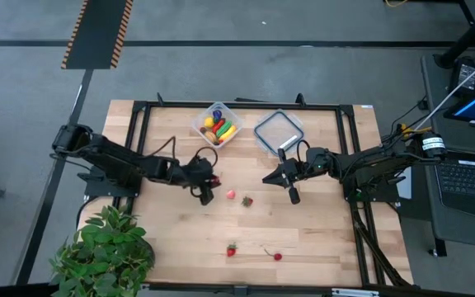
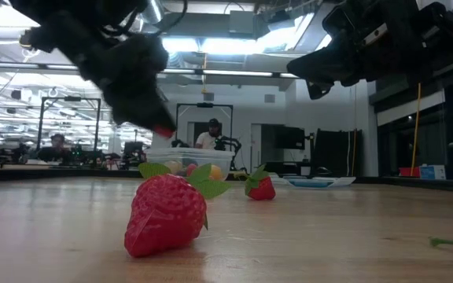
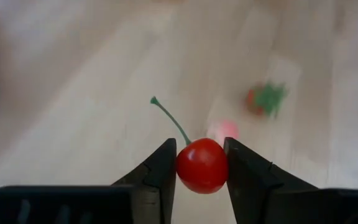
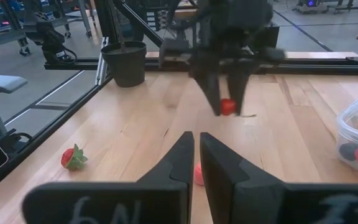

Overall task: Pick and placing Produce into tupperware
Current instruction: Put the top cherry into the transparent container

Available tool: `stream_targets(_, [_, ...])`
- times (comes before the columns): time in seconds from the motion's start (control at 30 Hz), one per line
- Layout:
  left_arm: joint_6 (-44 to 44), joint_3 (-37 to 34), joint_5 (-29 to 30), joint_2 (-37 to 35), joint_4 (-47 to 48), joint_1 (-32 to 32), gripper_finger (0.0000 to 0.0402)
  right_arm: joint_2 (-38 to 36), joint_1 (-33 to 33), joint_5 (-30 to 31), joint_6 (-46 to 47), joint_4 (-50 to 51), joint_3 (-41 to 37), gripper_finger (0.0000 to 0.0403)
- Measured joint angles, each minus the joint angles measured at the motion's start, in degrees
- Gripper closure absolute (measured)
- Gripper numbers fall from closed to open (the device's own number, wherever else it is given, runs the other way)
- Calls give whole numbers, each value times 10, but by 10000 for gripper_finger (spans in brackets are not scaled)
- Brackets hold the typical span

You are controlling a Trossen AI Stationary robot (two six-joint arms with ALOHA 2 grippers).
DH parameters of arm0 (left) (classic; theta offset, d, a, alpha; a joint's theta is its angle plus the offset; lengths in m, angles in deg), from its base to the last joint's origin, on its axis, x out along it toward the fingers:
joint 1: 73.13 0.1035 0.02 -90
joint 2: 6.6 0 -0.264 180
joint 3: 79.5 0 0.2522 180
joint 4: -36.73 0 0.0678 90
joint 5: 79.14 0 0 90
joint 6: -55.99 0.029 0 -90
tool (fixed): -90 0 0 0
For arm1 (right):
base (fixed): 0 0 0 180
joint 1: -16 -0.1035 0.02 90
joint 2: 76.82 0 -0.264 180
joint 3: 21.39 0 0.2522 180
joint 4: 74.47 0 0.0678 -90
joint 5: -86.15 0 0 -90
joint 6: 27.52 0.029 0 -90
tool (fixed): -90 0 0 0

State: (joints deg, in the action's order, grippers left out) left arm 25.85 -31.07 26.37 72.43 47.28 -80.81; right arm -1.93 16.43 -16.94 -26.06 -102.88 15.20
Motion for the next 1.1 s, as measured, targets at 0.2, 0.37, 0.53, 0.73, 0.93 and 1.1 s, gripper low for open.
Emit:
stream_targets(0.2, [103, 0, -39, 0, -136, 53, 297, 0, 0, 0, 0, 0, 0, 372])
stream_targets(0.37, [154, 1, -84, 0, -186, 82, 297, 0, 0, 0, 0, 0, 0, 372])
stream_targets(0.53, [186, 1, -133, 0, -240, 103, 297, 0, 0, 0, -2, 0, 0, 372])
stream_targets(0.73, [209, 1, -211, 4, -306, 124, 297, 0, 0, 0, -2, 0, 0, 372])
stream_targets(0.93, [221, 1, -213, 5, -304, 126, 297, 0, 0, 0, -4, -1, 0, 372])
stream_targets(1.1, [233, 1, -234, 5, -328, 126, 297, 0, 0, 0, -4, -4, 0, 372])
